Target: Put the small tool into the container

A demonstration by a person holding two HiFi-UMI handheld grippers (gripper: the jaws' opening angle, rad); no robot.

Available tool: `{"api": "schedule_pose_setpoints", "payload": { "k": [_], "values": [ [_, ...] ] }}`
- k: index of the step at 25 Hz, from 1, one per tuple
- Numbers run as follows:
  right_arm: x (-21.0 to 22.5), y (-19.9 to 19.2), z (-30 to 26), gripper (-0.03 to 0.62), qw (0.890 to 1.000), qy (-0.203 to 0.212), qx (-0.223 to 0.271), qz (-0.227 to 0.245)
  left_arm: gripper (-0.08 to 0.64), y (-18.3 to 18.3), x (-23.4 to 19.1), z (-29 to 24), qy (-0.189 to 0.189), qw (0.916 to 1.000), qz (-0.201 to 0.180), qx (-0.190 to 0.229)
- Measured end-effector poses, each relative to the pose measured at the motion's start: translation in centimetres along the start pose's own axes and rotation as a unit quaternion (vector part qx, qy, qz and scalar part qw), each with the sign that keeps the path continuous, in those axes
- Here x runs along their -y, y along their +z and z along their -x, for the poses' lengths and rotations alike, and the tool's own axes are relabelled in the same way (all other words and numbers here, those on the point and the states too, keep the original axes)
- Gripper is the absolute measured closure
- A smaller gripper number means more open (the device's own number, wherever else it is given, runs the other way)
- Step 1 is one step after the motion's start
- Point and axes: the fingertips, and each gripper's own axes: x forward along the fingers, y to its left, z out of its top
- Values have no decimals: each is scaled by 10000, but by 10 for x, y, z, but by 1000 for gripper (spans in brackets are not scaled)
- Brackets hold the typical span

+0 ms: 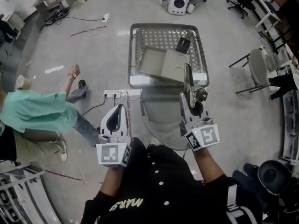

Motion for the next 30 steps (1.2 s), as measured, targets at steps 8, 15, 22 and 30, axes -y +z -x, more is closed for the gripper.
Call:
{"api": "schedule_pose_setpoints", "payload": {
  "k": [8, 15, 22, 30],
  "values": [
    [7, -7, -20, 515, 9998, -186, -67, -75, 535, -5, -9, -29, -292, 9995, 62, -132],
    [18, -11, -64, 515, 9988, -467, -111, -30, 535, 6, -31, -87, -781, 9969, -8, -129],
    [30, -23, -103, 515, 9961, -827, -238, 186, 535, 6, -49, -139, -1324, 9908, -2, -282],
    [45, -70, -157, 515, 9909, -947, -794, 531, 535, -13, -74, -185, -1612, 9852, 167, -557]
  ]
}}
